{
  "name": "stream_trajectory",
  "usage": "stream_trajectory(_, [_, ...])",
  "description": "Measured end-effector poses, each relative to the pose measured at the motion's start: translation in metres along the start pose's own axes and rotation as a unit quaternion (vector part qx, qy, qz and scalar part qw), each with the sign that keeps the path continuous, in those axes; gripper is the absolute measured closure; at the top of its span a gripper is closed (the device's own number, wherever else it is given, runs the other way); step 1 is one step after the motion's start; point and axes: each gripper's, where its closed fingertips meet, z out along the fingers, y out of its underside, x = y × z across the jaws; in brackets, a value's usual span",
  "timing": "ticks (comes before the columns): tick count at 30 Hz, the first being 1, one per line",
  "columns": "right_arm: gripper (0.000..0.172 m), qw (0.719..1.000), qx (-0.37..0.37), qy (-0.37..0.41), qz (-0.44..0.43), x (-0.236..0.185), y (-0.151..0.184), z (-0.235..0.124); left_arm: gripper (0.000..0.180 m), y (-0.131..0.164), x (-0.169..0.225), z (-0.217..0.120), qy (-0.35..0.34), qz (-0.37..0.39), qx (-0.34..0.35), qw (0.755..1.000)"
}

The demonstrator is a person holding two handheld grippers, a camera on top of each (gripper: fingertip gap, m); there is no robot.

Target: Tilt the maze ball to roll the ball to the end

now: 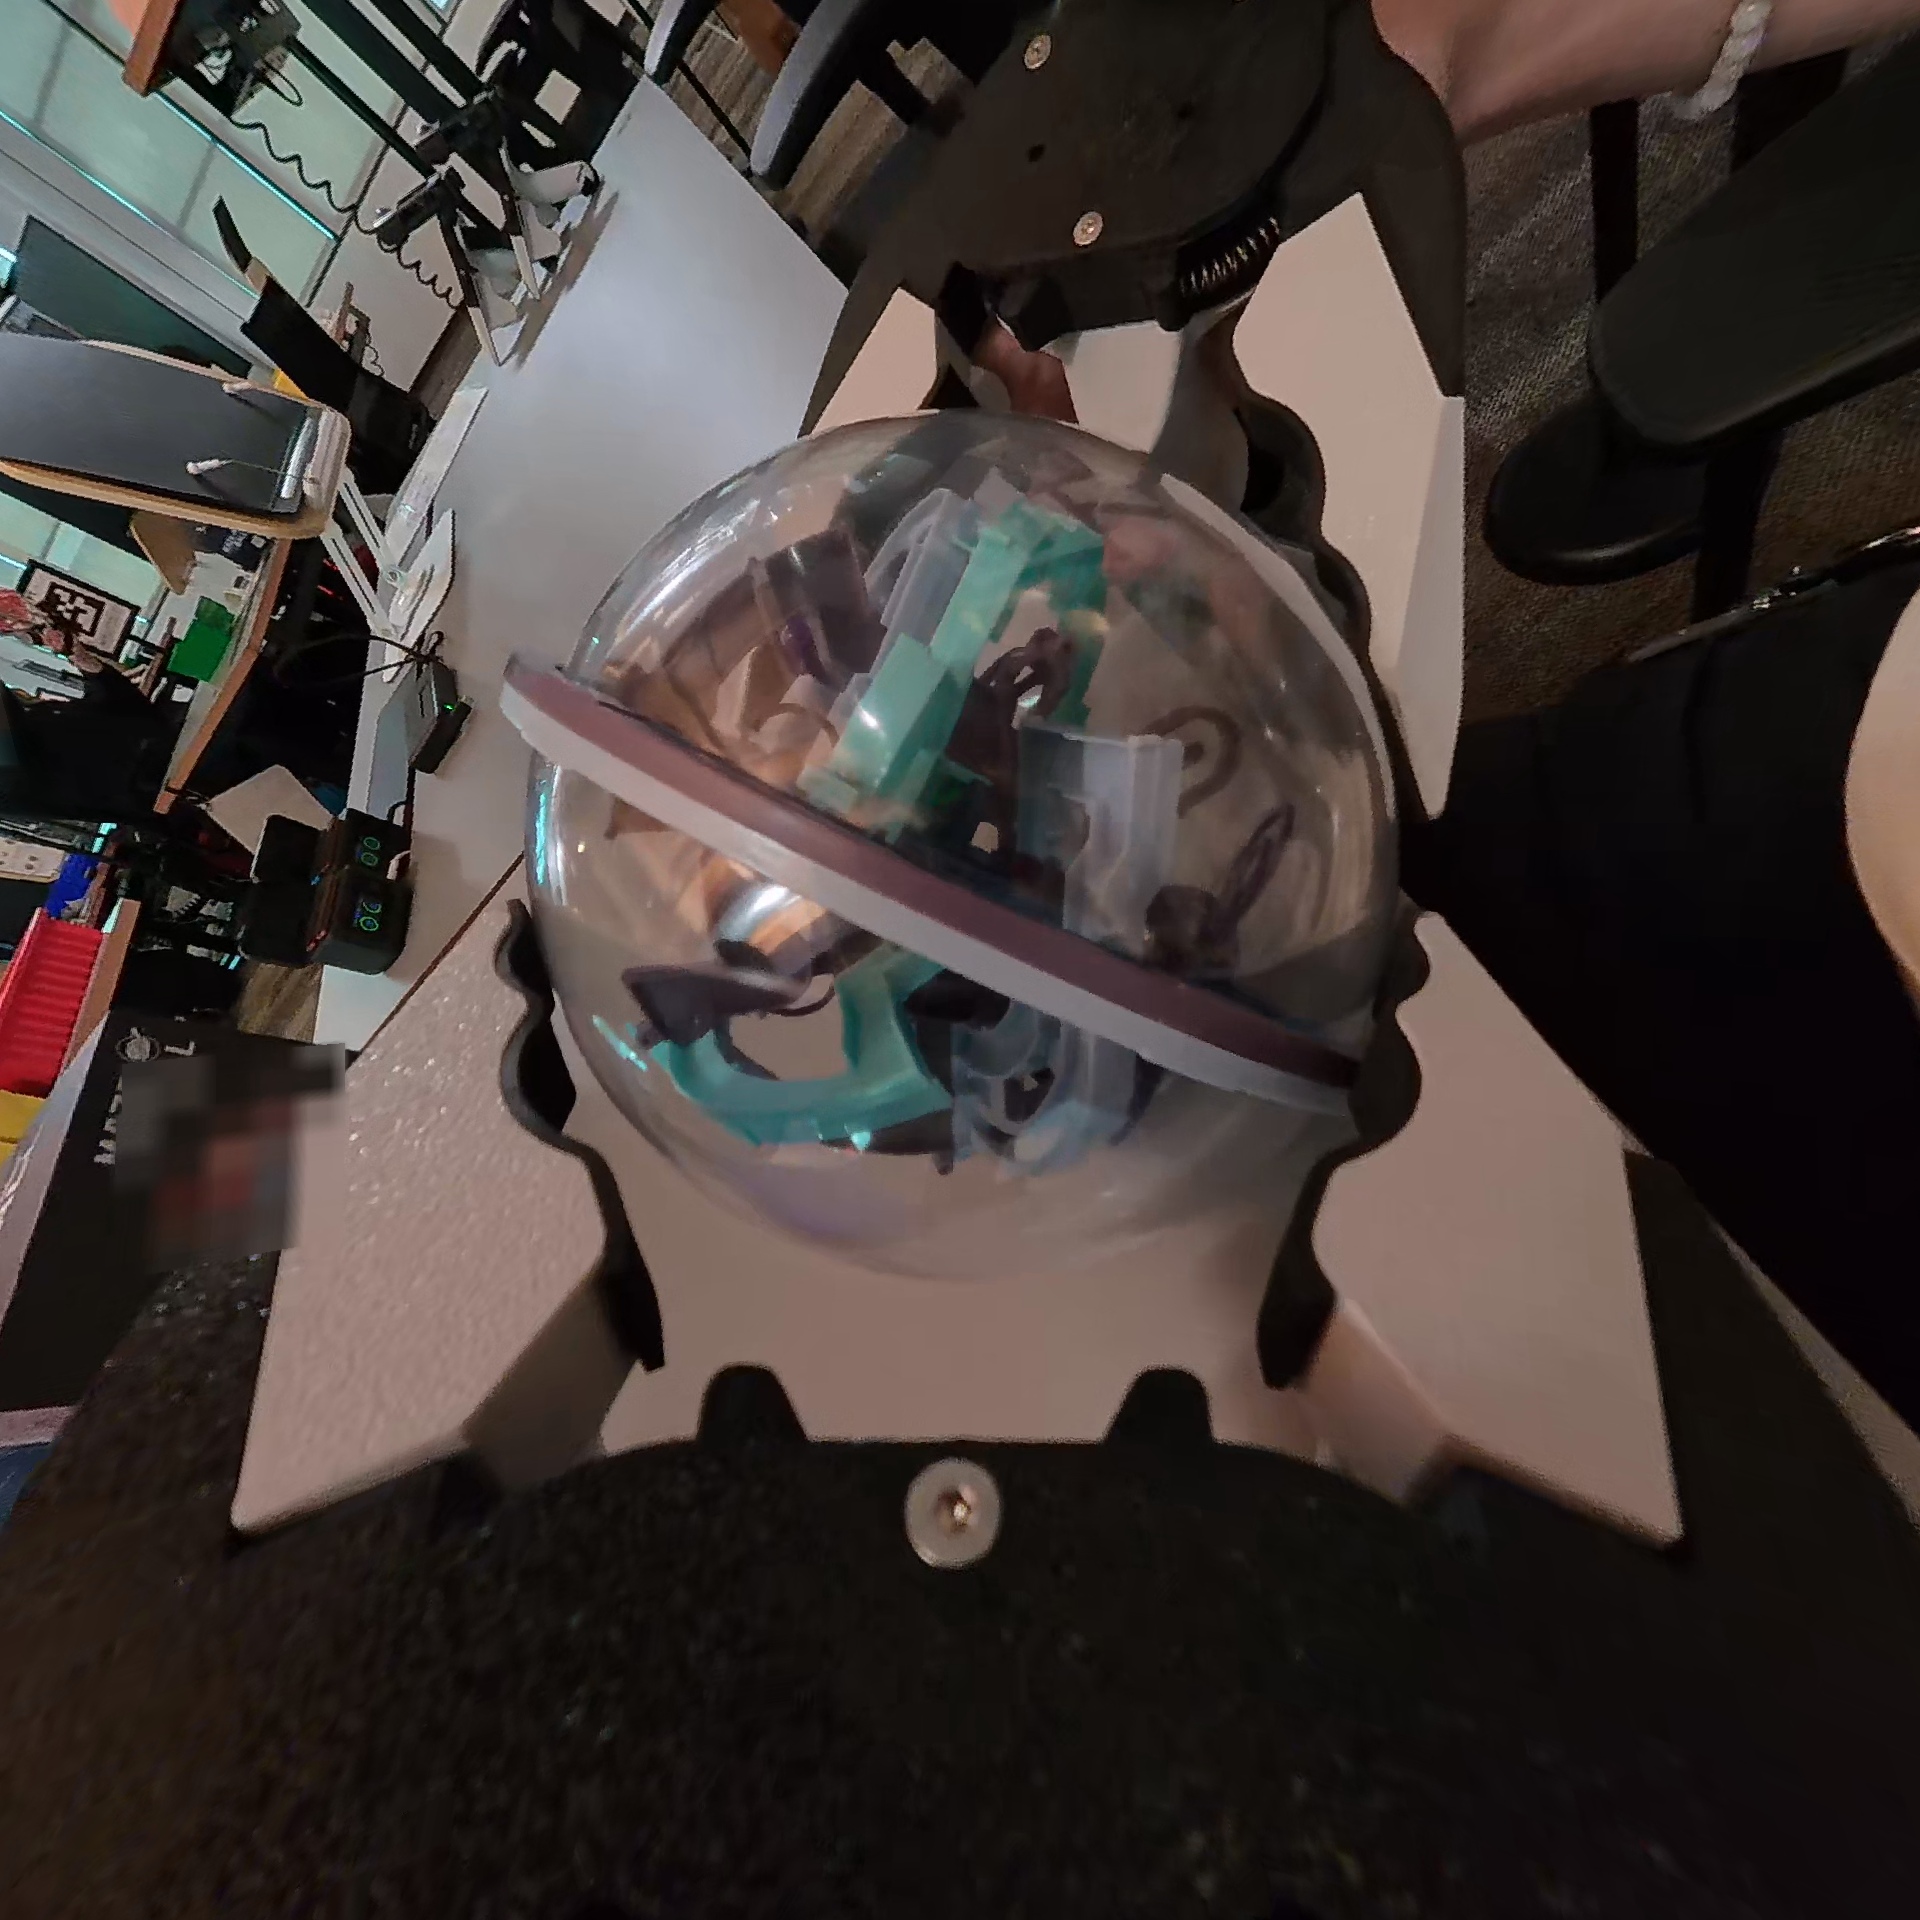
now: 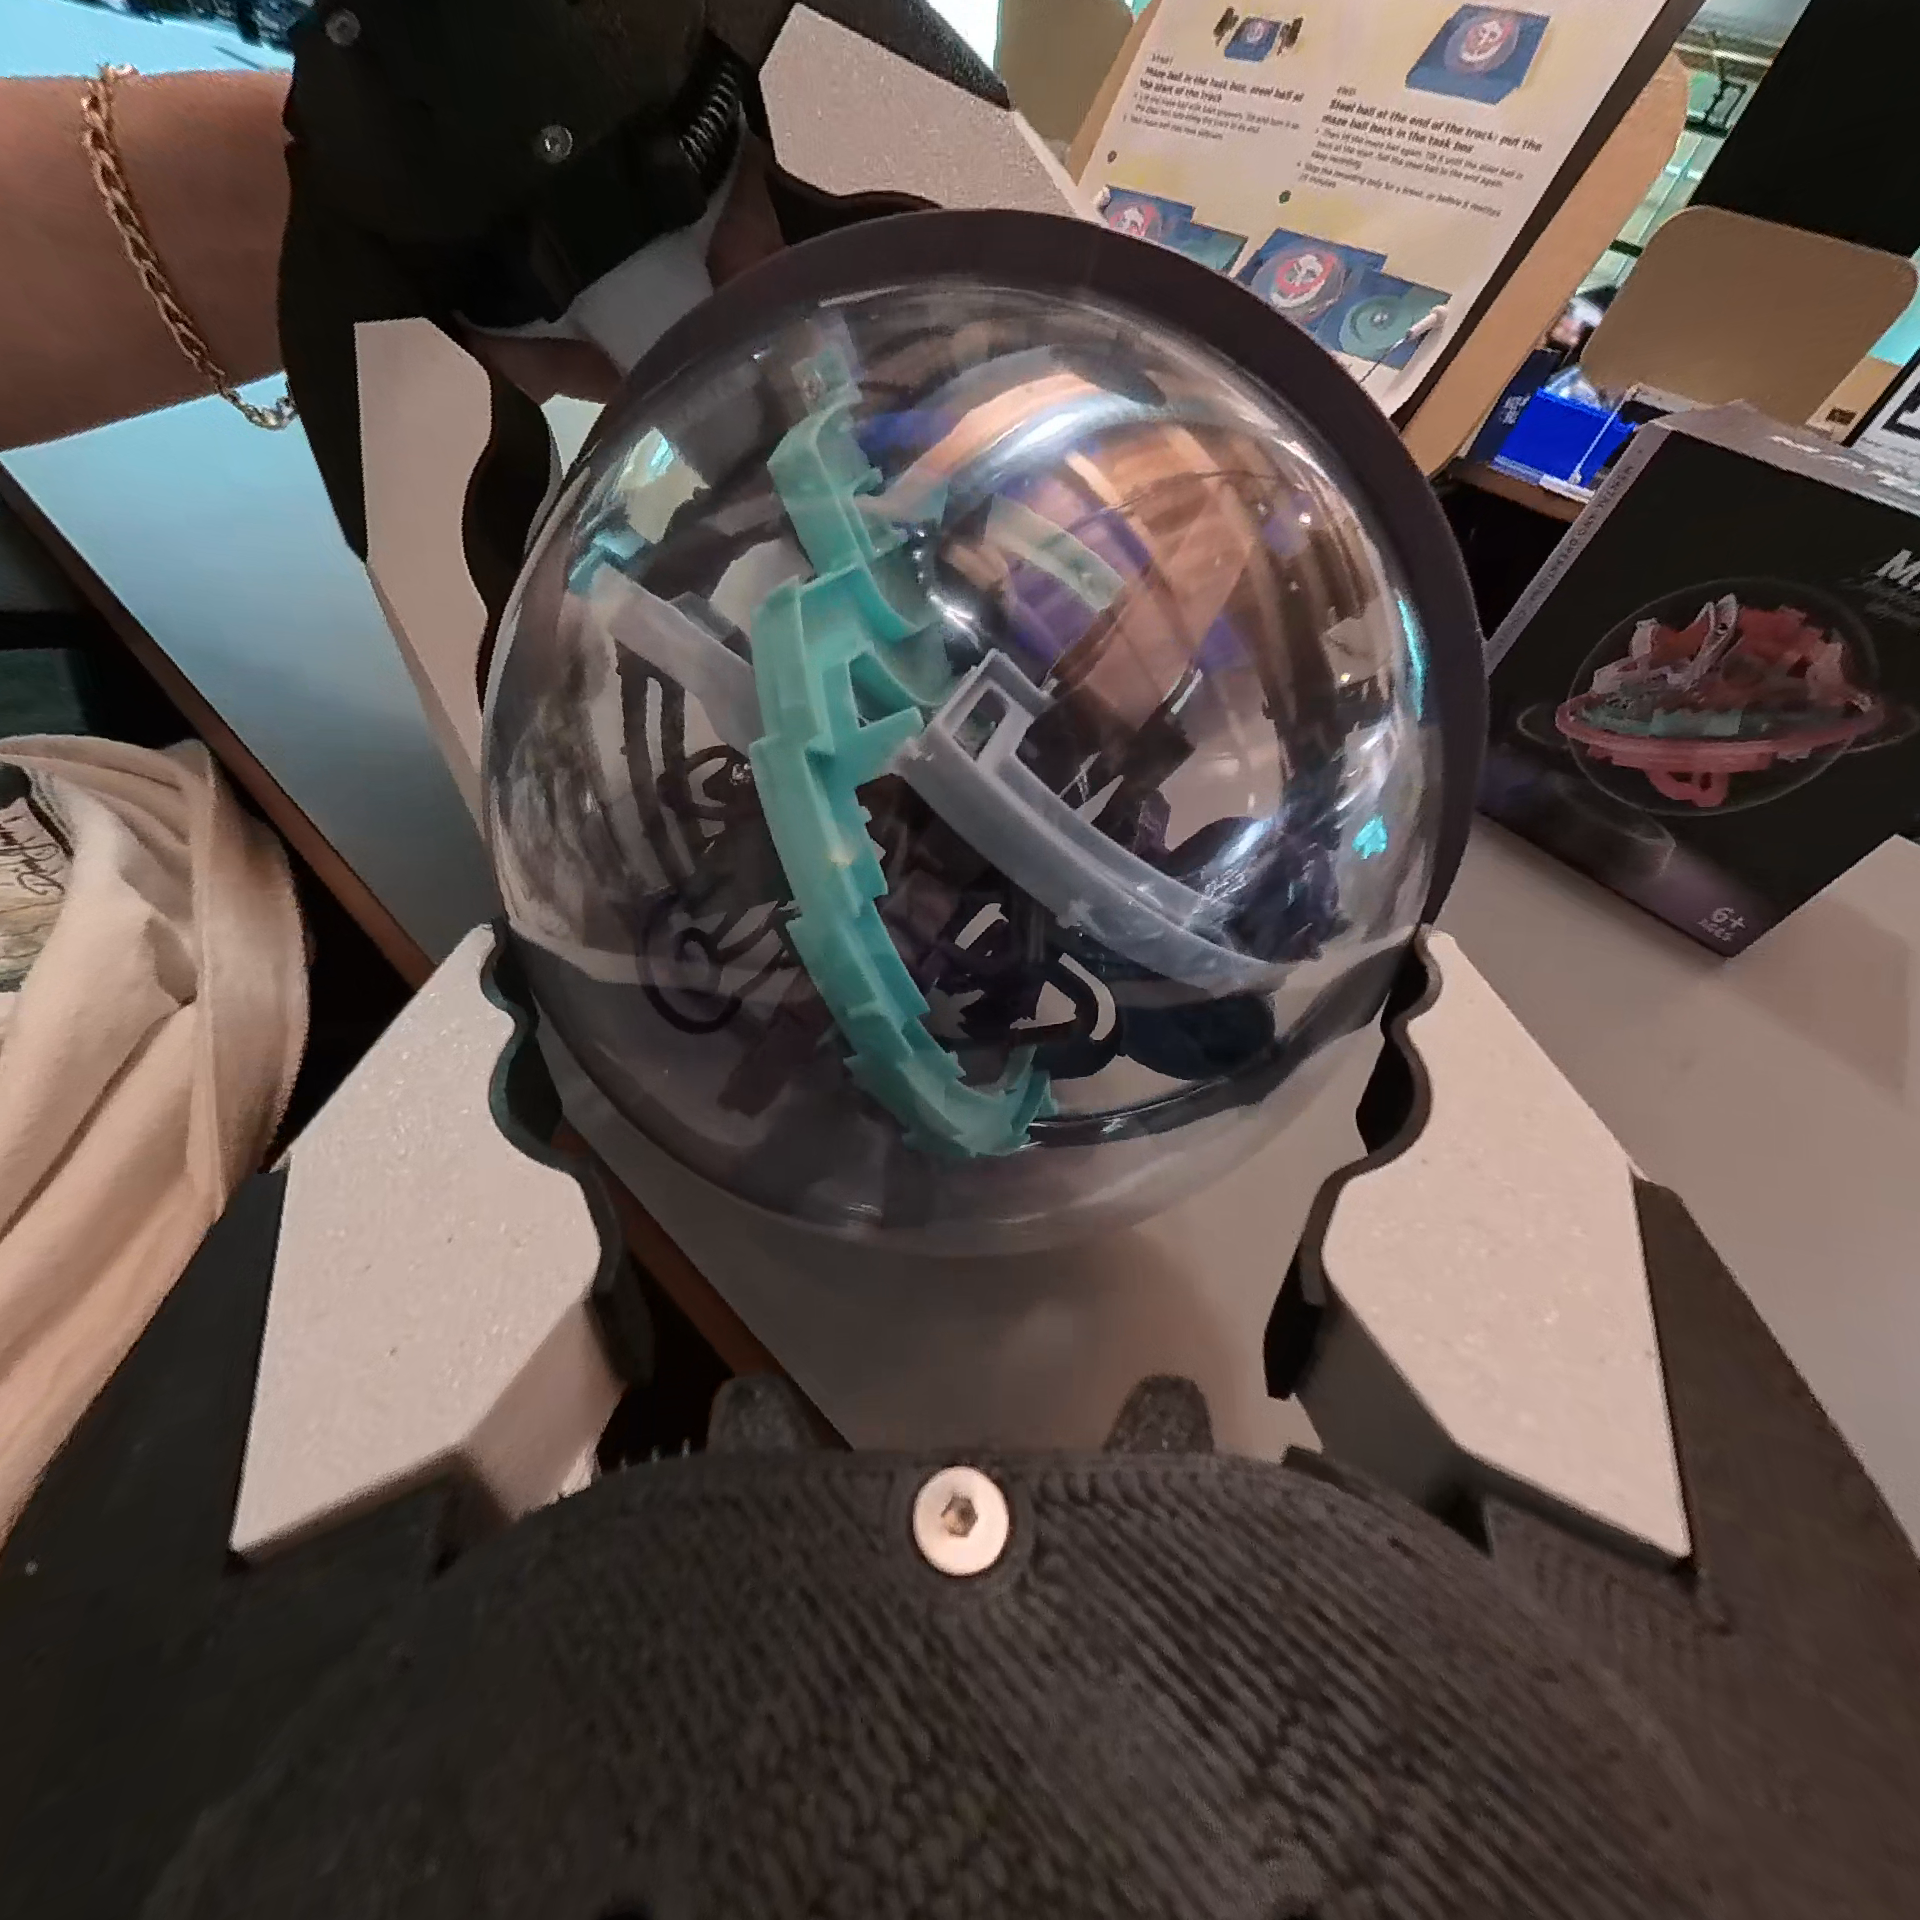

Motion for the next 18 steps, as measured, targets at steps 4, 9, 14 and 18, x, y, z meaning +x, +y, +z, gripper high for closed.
stream_trajectory(4, [0.017, 1.000, 0.002, 0.004, -0.001, 0.000, 0.001, -0.001, 0.031, -0.001, 0.001, 0.001, 0.002, 0.008, -0.005, 1.000])
stream_trajectory(9, [0.017, 1.000, 0.006, 0.005, 0.003, 0.000, 0.003, -0.004, 0.031, -0.004, 0.001, 0.003, 0.008, 0.014, -0.008, 1.000])
stream_trajectory(14, [0.017, 1.000, 0.003, 0.009, 0.009, 0.001, 0.006, -0.008, 0.031, -0.009, 0.002, 0.006, 0.017, 0.023, -0.012, 1.000])
stream_trajectory(18, [0.017, 1.000, 0.000, 0.009, 0.012, 0.001, 0.008, -0.010, 0.031, -0.012, 0.002, 0.007, 0.021, 0.025, -0.011, 0.999])
